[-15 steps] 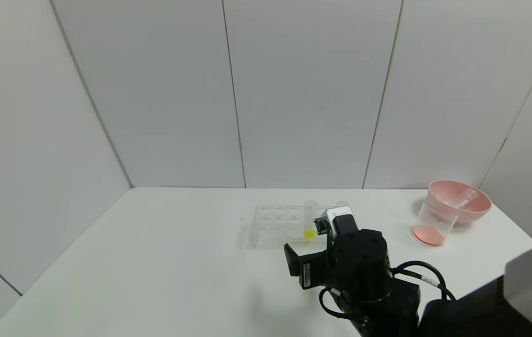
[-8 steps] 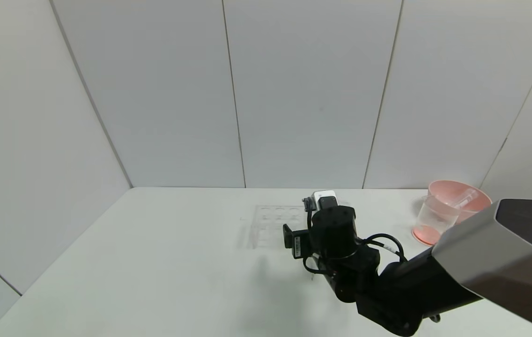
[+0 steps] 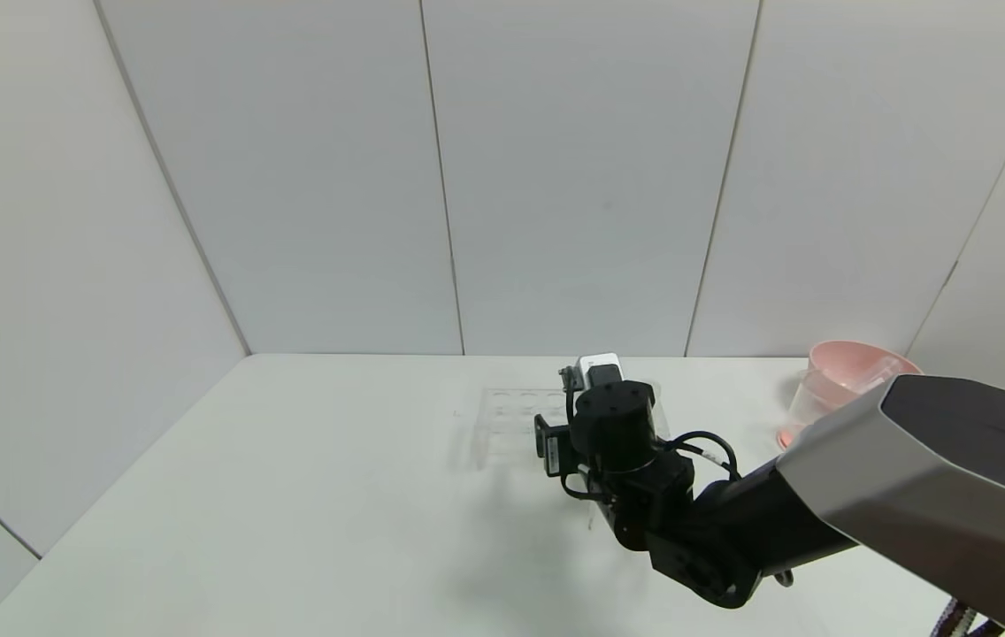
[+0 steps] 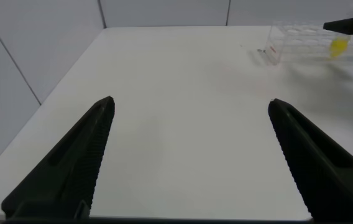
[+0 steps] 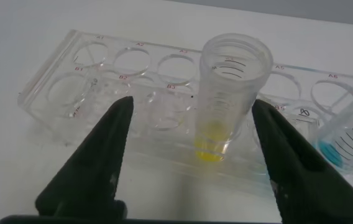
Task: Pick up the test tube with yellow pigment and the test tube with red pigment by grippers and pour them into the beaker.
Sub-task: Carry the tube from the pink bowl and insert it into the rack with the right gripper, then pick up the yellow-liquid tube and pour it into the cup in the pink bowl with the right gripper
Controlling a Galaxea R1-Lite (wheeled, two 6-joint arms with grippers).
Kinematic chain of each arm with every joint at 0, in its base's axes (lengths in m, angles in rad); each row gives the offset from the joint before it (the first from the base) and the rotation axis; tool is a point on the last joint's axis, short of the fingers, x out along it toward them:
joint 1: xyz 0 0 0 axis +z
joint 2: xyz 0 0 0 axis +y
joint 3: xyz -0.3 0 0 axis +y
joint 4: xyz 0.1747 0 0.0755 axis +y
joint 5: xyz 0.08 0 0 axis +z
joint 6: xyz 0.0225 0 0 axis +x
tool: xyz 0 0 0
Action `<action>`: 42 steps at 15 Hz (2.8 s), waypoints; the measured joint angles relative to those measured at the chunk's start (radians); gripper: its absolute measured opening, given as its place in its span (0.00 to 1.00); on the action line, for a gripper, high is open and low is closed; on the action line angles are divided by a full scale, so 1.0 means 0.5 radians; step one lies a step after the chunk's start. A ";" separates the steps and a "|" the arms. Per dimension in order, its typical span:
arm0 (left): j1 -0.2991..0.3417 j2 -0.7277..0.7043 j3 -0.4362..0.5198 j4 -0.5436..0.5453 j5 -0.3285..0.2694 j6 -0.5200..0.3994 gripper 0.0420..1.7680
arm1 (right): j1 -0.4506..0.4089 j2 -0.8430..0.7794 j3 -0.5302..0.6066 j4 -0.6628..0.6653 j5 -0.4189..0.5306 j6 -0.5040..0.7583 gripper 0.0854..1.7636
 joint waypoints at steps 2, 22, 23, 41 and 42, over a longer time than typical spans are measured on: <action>0.000 0.000 0.000 0.000 0.000 -0.001 1.00 | -0.008 0.014 -0.017 -0.001 -0.001 0.000 0.60; 0.000 0.000 0.000 0.000 0.000 -0.001 1.00 | -0.068 -0.161 -0.063 -0.003 0.004 -0.151 0.25; 0.000 0.000 0.000 0.000 0.000 -0.001 1.00 | -0.069 -0.194 -0.063 -0.003 0.003 -0.166 0.25; 0.000 0.000 0.000 0.000 0.000 -0.001 1.00 | -1.570 -1.150 0.350 0.246 1.169 -0.423 0.25; 0.000 0.000 0.000 0.000 0.000 -0.001 1.00 | -1.685 -1.159 0.356 0.240 1.283 -0.507 0.25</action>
